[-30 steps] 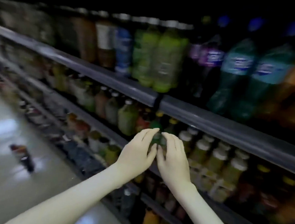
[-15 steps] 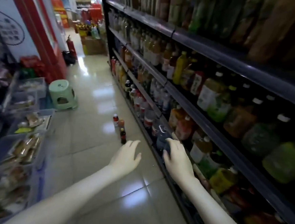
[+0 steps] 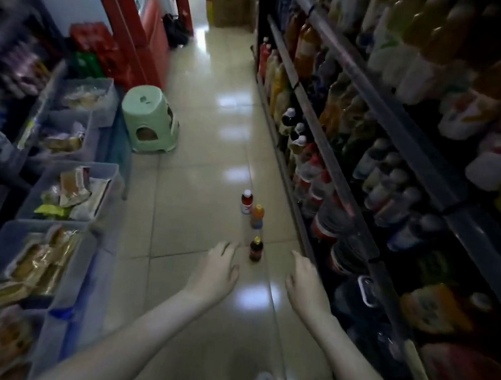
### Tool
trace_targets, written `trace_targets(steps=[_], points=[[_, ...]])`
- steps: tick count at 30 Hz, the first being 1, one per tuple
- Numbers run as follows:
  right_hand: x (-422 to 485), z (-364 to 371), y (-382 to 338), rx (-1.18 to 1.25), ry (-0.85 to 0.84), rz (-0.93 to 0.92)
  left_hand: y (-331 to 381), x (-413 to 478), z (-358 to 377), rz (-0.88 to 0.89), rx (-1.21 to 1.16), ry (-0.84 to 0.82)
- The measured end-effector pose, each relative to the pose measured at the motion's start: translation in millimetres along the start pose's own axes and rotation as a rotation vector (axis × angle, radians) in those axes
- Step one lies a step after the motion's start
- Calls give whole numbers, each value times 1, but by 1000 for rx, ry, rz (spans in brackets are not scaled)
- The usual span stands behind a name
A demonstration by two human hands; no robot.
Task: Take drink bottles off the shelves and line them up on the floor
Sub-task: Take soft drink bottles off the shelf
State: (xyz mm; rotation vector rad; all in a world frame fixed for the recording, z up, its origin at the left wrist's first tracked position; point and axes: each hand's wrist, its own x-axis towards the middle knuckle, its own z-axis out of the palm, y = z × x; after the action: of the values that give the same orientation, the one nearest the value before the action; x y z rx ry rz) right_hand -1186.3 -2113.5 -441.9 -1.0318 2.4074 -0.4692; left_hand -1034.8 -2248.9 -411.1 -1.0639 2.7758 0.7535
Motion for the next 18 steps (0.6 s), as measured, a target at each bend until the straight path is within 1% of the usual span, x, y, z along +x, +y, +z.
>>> trace_targets(steps=[4, 7, 10, 13, 16, 18], points=[[126, 71, 11, 3, -107, 63, -64, 107, 53, -42, -54, -56], [205, 149, 29, 49, -165, 163, -114, 182, 111, -96, -73, -135], [281, 231, 51, 31, -225, 214, -165, 250, 173, -55, -127, -203], [356, 300, 75, -71, -240, 284, -214, 301, 219, -22, -79, -287], [402, 347, 94, -164, -283, 357, -250, 337, 243, 19, -46, -374], [411, 366, 99, -135, -233, 366, -265, 352, 242, 39, -24, -406]])
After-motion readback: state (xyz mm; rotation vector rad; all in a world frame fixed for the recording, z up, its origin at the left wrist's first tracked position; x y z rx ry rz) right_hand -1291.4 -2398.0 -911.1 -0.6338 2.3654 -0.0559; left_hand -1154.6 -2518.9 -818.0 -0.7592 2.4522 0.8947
